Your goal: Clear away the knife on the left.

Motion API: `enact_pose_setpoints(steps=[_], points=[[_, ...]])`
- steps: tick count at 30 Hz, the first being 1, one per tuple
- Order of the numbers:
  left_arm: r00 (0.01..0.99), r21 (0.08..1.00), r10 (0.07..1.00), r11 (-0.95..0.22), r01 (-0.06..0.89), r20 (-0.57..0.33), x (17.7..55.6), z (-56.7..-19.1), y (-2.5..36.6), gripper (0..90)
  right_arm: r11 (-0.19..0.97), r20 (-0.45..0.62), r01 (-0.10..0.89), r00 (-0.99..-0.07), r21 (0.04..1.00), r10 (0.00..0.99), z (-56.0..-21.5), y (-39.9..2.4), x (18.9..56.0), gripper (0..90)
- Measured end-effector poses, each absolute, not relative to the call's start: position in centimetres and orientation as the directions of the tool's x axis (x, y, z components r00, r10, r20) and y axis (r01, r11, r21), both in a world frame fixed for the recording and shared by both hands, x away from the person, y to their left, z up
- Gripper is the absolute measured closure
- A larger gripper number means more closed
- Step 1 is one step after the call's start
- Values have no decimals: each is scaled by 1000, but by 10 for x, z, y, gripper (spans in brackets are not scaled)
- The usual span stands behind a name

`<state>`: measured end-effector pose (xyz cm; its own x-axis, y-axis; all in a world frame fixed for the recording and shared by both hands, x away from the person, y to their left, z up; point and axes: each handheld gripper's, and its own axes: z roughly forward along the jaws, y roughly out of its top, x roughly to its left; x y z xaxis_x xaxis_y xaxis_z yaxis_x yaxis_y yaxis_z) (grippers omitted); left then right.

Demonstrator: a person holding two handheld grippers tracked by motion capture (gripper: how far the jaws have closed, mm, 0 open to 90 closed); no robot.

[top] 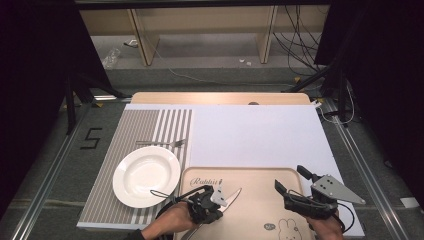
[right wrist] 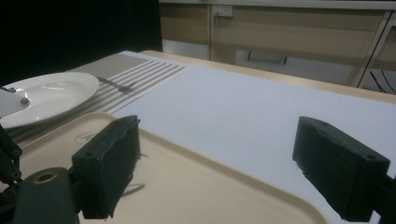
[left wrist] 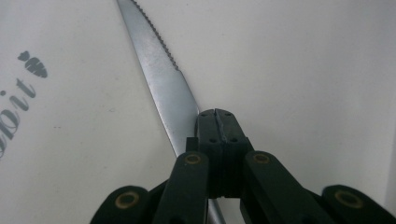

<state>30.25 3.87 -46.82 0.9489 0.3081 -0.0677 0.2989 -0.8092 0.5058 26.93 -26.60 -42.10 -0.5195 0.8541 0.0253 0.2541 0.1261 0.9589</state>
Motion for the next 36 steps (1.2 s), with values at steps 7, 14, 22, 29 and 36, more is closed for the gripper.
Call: enact_pose_setpoints(steps=[7,14,22,29,36], points=[[942,509,331,-802,314,-60,309,-468,45,895,124,28,257,-518,958,855,-421,-266,269,158],[935,505,352,-800,324,-43,313,-468,53,895,124,28,256,-519,959,855,-421,-266,269,159],[928,502,371,-796,338,-37,316,-468,63,894,126,27,258,-518,958,855,-421,-266,270,160],[916,506,400,-784,361,-35,317,-468,73,895,126,27,256,-520,958,853,-421,-266,269,163],[907,502,420,-779,375,-26,319,-468,82,894,128,26,258,-521,958,853,-421,-266,269,164]])
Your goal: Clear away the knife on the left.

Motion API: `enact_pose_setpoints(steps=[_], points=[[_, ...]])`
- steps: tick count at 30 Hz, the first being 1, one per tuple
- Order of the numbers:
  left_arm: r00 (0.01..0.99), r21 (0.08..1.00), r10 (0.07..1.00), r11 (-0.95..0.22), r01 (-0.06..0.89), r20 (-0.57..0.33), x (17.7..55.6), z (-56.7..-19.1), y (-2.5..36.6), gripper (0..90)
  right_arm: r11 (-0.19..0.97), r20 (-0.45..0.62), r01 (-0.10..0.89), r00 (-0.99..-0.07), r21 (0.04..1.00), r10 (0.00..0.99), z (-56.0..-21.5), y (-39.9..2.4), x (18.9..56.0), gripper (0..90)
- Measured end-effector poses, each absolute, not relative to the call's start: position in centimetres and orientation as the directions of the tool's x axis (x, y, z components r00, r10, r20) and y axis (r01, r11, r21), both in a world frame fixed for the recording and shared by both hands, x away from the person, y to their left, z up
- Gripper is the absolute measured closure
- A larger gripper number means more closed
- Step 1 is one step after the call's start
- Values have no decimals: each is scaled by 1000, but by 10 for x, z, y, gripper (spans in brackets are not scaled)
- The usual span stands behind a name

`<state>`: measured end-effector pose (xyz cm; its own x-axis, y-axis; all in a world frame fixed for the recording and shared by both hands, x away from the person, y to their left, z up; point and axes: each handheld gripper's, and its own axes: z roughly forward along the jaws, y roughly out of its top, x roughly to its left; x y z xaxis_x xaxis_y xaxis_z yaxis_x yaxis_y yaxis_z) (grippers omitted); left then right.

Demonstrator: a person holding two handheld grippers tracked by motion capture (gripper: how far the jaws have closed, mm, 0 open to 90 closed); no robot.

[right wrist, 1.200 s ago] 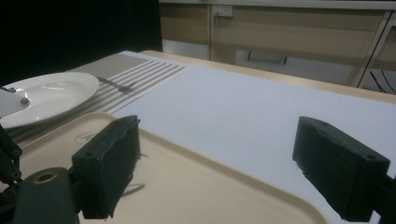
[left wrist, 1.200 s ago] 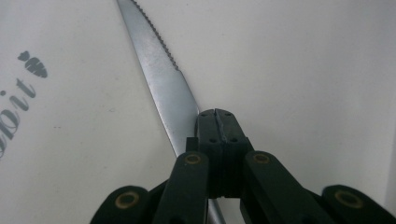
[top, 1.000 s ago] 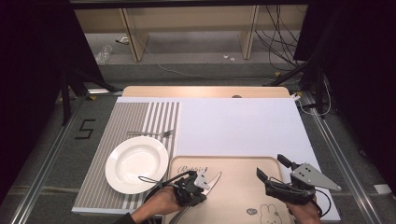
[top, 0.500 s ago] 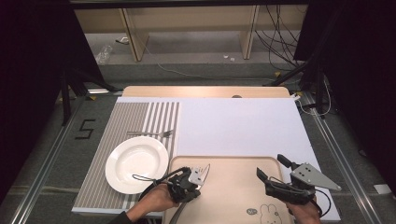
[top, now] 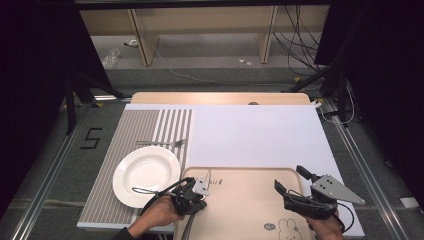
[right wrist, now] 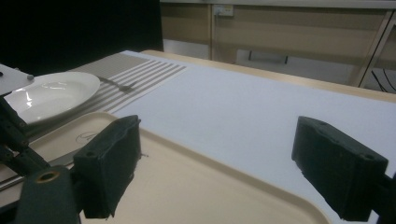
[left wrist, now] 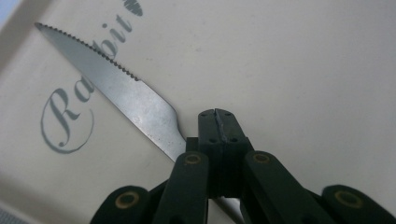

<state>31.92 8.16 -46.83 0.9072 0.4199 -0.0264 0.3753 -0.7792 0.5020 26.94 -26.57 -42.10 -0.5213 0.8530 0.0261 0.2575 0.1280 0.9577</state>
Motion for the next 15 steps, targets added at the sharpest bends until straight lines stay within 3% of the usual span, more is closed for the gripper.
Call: enact_pose_setpoints(steps=[15], points=[[885,497,464,-760,418,-35,320,-468,101,894,128,27,257,-524,958,851,-421,-265,269,165]])
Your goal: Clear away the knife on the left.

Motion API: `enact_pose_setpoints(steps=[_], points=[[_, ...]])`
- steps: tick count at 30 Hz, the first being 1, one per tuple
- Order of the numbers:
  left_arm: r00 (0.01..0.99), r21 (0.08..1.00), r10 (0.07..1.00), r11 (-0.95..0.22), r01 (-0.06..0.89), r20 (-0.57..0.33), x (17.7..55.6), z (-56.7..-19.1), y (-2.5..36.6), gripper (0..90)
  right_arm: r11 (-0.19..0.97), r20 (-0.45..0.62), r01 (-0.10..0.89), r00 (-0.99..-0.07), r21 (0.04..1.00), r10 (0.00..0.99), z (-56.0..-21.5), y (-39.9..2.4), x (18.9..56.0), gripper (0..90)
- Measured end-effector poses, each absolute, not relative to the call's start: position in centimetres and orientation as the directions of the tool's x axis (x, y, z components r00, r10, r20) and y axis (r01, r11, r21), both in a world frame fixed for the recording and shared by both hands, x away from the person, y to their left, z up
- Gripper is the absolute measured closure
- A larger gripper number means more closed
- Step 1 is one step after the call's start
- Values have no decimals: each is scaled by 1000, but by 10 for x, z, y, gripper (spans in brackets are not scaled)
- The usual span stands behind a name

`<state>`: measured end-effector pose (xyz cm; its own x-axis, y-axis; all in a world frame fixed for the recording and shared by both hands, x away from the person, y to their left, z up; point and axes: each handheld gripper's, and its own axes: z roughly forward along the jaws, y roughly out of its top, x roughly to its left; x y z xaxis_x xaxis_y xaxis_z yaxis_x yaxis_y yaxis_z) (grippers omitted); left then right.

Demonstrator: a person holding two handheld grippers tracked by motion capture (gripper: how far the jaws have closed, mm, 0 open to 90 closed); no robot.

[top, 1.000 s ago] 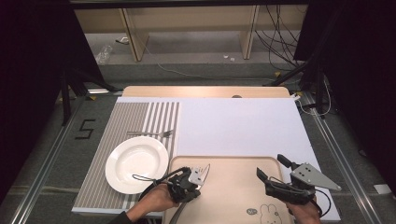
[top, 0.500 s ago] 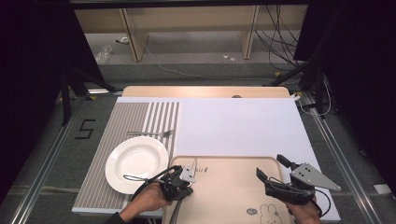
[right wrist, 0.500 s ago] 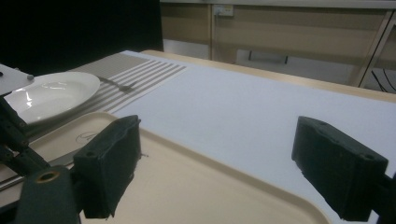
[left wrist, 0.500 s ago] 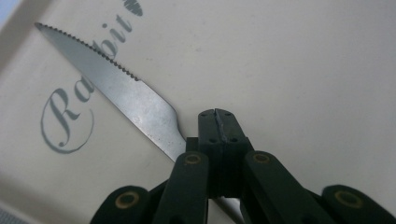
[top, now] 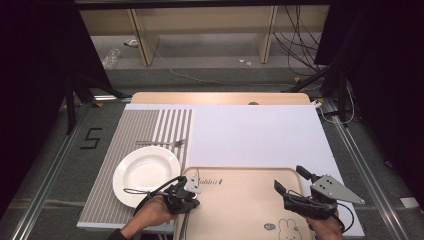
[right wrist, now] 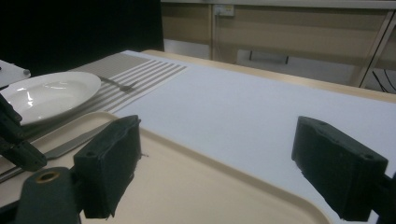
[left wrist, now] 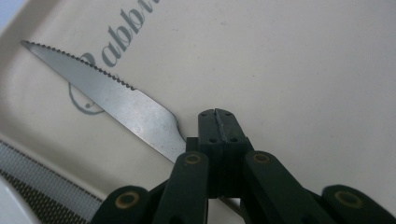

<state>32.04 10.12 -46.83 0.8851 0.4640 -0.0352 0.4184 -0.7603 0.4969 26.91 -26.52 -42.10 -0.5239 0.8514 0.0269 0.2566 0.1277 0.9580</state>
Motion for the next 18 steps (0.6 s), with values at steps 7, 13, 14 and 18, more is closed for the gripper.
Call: enact_pose_setpoints(steps=[7,13,14,18], points=[[877,491,478,-755,434,-40,321,-468,111,894,130,25,256,-525,958,851,-421,-265,269,165],[875,482,481,-757,442,-48,322,-467,115,894,129,25,256,-525,958,851,-421,-265,269,165],[873,484,485,-753,447,-53,322,-467,115,894,131,25,258,-525,957,851,-421,-265,269,165],[870,486,490,-747,453,-59,323,-465,118,894,130,25,256,-526,958,850,-421,-265,269,165]])
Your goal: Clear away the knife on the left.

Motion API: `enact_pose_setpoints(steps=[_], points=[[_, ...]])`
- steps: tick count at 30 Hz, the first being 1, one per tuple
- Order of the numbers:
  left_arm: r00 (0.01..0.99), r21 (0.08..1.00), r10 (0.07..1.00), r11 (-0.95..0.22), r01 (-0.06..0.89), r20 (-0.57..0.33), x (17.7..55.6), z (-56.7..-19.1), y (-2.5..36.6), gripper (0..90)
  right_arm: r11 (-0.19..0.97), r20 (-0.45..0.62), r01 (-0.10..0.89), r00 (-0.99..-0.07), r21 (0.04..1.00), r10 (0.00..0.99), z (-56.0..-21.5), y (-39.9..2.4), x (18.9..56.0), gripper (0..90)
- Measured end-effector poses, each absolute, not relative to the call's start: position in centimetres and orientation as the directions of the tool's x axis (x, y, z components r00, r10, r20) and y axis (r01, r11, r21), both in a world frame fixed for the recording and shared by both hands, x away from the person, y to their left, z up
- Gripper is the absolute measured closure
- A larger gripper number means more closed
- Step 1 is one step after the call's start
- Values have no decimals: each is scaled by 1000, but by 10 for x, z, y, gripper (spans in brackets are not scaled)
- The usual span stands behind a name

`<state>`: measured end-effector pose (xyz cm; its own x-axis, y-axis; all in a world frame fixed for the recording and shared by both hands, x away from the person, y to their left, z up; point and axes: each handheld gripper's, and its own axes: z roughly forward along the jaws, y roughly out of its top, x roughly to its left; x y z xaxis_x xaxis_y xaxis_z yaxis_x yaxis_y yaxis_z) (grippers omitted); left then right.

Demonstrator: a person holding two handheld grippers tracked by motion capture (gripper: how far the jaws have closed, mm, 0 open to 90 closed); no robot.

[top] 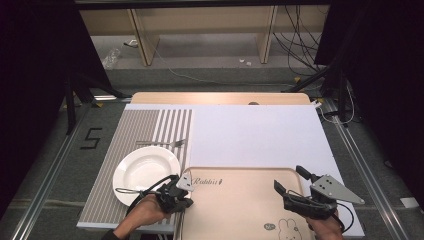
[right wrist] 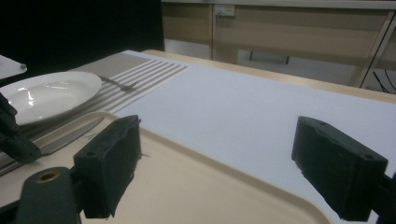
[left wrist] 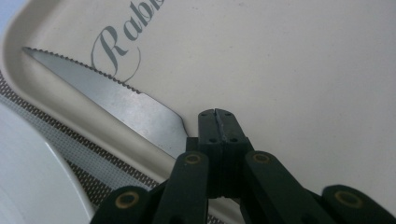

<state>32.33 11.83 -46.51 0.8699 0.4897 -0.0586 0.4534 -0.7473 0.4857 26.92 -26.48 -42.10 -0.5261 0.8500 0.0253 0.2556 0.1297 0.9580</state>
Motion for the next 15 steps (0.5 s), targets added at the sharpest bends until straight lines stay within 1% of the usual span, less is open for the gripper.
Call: enact_pose_setpoints(steps=[5,8,9,10,11,12,13,14,15], points=[[864,492,501,-739,461,-57,324,-464,120,893,128,27,256,-525,958,851,-421,-265,269,165],[865,503,499,-738,450,-41,324,-464,119,852,130,25,254,-527,958,849,-421,-265,269,165],[864,511,502,-732,450,-42,324,-463,119,792,131,23,253,-529,959,848,-421,-264,269,165],[866,519,498,-729,446,-45,324,-462,120,792,131,23,253,-529,959,848,-421,-264,269,165],[866,530,496,-720,448,-59,325,-460,120,752,131,24,253,-529,959,848,-421,-264,269,165],[866,536,495,-713,453,-73,325,-458,120,637,131,24,253,-528,959,849,-421,-265,269,165],[866,543,495,-708,451,-75,325,-457,120,637,131,24,253,-528,959,849,-421,-265,269,165],[863,548,499,-701,457,-80,325,-456,120,495,130,25,255,-527,958,850,-421,-265,269,165],[859,553,504,-694,461,-84,326,-455,120,495,130,25,255,-527,958,850,-421,-265,269,165]])
